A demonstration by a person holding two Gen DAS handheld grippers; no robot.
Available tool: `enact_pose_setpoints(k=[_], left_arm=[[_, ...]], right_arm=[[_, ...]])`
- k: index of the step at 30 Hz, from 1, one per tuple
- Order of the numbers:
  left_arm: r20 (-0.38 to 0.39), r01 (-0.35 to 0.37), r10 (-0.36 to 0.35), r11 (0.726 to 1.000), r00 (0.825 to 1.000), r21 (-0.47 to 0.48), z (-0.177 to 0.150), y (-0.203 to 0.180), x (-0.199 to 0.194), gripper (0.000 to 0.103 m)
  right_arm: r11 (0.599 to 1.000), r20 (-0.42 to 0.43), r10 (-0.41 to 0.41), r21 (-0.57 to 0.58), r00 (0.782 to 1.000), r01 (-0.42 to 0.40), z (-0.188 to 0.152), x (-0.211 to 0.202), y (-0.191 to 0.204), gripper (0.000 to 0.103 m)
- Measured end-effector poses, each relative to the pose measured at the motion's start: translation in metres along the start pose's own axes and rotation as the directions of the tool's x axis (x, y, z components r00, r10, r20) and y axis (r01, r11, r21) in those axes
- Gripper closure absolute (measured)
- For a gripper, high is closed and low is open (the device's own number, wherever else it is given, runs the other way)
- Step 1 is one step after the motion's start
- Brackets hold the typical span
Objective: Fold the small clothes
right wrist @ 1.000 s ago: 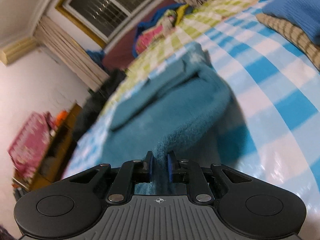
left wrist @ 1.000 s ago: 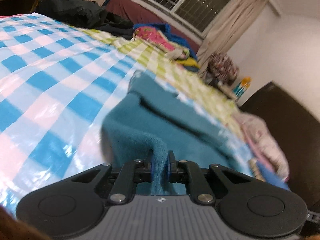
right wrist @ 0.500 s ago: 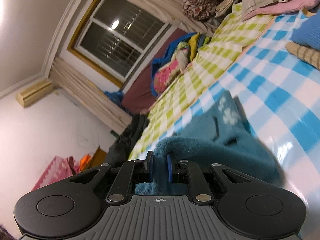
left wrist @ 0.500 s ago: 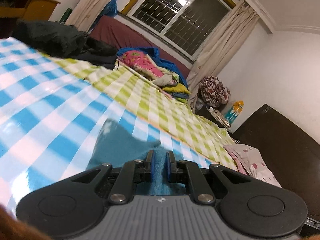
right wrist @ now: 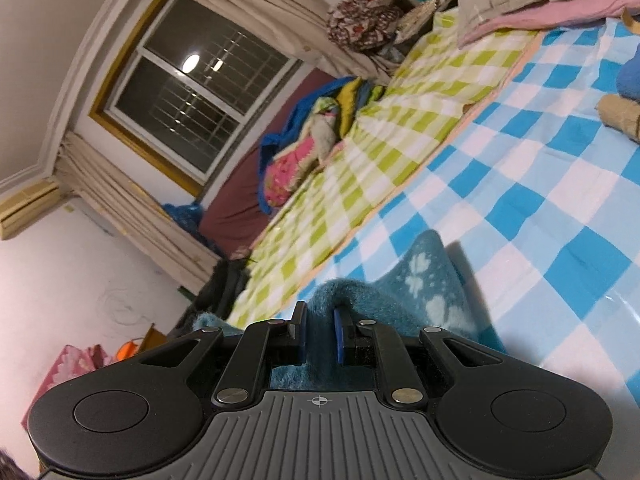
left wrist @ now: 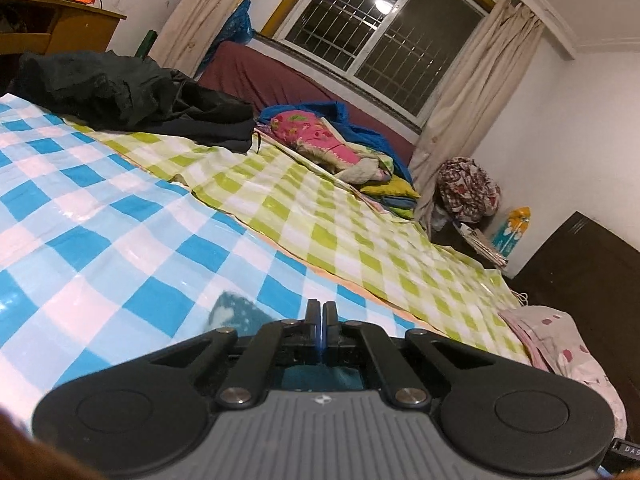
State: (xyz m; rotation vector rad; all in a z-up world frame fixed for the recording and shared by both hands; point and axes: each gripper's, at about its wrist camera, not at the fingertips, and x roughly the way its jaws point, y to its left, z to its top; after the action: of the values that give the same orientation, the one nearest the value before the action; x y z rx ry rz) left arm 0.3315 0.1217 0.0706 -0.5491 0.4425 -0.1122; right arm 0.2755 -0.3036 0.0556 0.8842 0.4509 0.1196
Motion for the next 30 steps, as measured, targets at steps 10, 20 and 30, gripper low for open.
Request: enact_pose_setpoints(k=[10, 20, 30], left_arm=[[-0.083, -0.069, 0.083, 0.983, 0.993, 0.168, -0.020, 0.007, 0.021, 0.091], [-0.132, -0.076, 0.155, 0.880, 0.979, 0.468, -0.036, -0.015, 0.033, 0.052], [-0.200, -0.052, 0.210, 0.803, 0.957, 0.593, -0.044, -0.025, 0.049, 0.039]], right_arm=[[0.993, -0.086, -0.108, -0.061, 0.990, 0.103, -0.010, 0.034, -0.015, 0.084], [0.925, 0.033, -0.124, -0.357, 0.992, 0.128, -0.012, 0.006, 0.020, 0.051], [0.756, -0.007, -0.269, -0.621, 0.963, 0.206, -0.021, 0.049, 0.026, 0.051]])
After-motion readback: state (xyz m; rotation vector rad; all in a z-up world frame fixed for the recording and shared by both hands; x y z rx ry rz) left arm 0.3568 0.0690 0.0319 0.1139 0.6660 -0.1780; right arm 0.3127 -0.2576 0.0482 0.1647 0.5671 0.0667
